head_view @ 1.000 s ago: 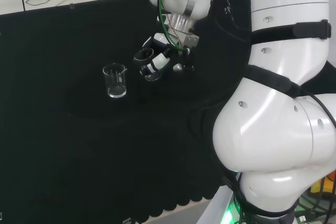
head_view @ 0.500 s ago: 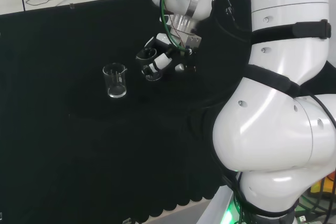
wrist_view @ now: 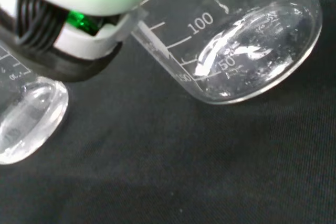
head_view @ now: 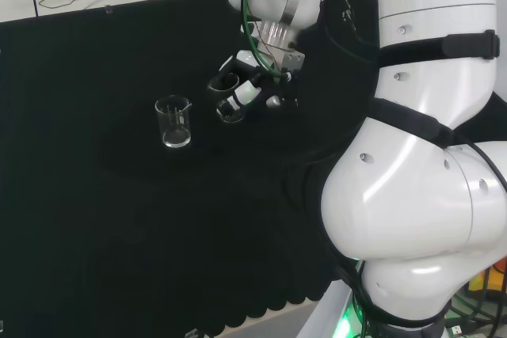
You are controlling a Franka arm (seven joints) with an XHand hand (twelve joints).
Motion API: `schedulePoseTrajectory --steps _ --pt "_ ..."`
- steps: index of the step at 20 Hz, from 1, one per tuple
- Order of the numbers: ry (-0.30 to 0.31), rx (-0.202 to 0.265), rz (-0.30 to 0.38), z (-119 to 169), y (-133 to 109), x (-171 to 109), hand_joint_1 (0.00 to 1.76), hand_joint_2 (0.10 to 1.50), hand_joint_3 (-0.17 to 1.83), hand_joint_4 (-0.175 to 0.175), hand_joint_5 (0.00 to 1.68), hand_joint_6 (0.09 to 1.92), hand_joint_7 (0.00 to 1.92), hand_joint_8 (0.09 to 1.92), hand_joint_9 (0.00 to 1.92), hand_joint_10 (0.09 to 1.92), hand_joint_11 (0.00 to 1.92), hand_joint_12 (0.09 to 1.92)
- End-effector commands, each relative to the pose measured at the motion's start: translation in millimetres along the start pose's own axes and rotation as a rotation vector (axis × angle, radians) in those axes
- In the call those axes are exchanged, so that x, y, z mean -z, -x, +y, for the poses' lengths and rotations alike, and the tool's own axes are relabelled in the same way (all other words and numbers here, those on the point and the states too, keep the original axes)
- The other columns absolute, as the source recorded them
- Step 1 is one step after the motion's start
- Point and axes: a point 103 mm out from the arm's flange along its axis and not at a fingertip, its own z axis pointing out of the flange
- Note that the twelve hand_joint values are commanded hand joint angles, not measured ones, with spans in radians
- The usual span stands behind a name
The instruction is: Place the beaker back on the table.
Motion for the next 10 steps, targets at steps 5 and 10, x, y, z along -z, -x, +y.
schedulePoseTrajectory --steps 5,10 --pt "-0.005 -0.019 -0.015 -5.4 3.7 0.2 0.98 0.59 0.54 -0.015 0.72 0.76 0.97 0.09 0.98 0.09 0.41 1.30" --pt "-0.018 -0.021 -0.035 -5.6 0.9 5.3 0.96 0.58 0.54 -0.026 0.58 0.75 0.89 0.09 0.91 0.09 0.31 1.32"
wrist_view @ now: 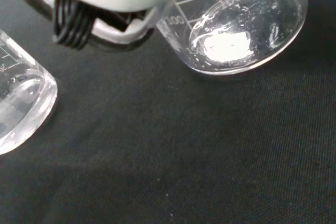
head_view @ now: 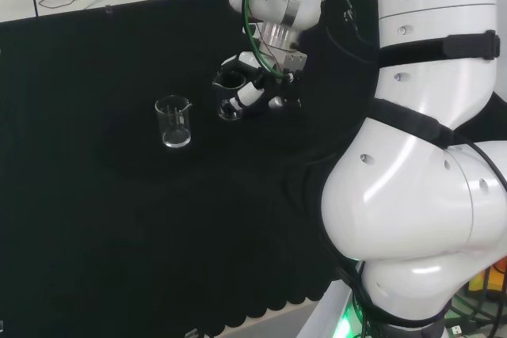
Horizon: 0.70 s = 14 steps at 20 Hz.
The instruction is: Place the beaker back on the table.
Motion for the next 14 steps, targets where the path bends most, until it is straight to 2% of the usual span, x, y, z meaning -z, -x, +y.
schedulePoseTrajectory --steps 1,5,7,11,14 --pt "-0.020 -0.003 -0.022 0 -3 6 0.95 0.58 0.54 -0.027 0.56 0.75 0.88 0.09 0.90 0.09 0.29 1.32" --pt "-0.046 -0.008 -0.047 0 -8 11 0.93 0.57 0.53 -0.032 0.46 0.68 0.81 0.09 0.85 0.09 0.23 1.34" --pt "-0.045 -0.009 -0.049 -2 -11 16 0.92 0.58 0.52 -0.034 0.39 0.59 0.72 0.09 0.77 0.09 0.15 1.37" --pt "-0.026 -0.011 -0.062 -7 -19 32 0.88 0.58 0.49 -0.037 0.36 0.40 0.59 0.09 0.66 0.09 0.04 1.40" --pt "0.002 -0.016 -0.067 -14 -27 50 0.87 0.59 0.47 -0.038 0.36 0.35 0.57 0.09 0.64 0.09 0.02 1.40"
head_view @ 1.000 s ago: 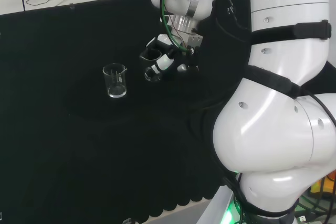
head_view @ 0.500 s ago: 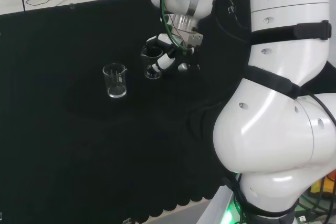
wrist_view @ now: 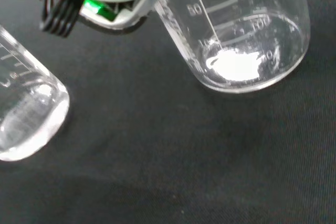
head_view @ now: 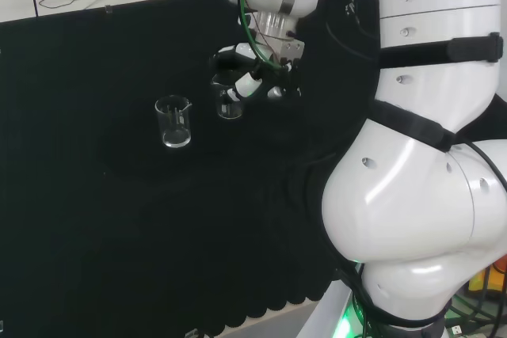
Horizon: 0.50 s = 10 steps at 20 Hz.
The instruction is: Place the beaker back on the table.
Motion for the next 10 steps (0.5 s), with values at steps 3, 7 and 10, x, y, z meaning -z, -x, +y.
schedulePoseTrajectory --steps 3,7,10 --pt "0.061 -0.015 -0.024 -24 -19 46 0.87 0.59 0.47 -0.038 0.37 0.31 0.56 0.09 0.64 0.09 0.01 1.41" --pt "0.076 -0.024 -0.052 -38 -36 61 0.86 0.59 0.46 -0.038 0.38 0.29 0.56 0.09 0.64 0.09 0.01 1.41" --pt "0.091 -0.031 -0.058 -56 -42 71 0.86 0.59 0.46 -0.038 0.38 0.28 0.56 0.09 0.65 0.09 0.02 1.41"
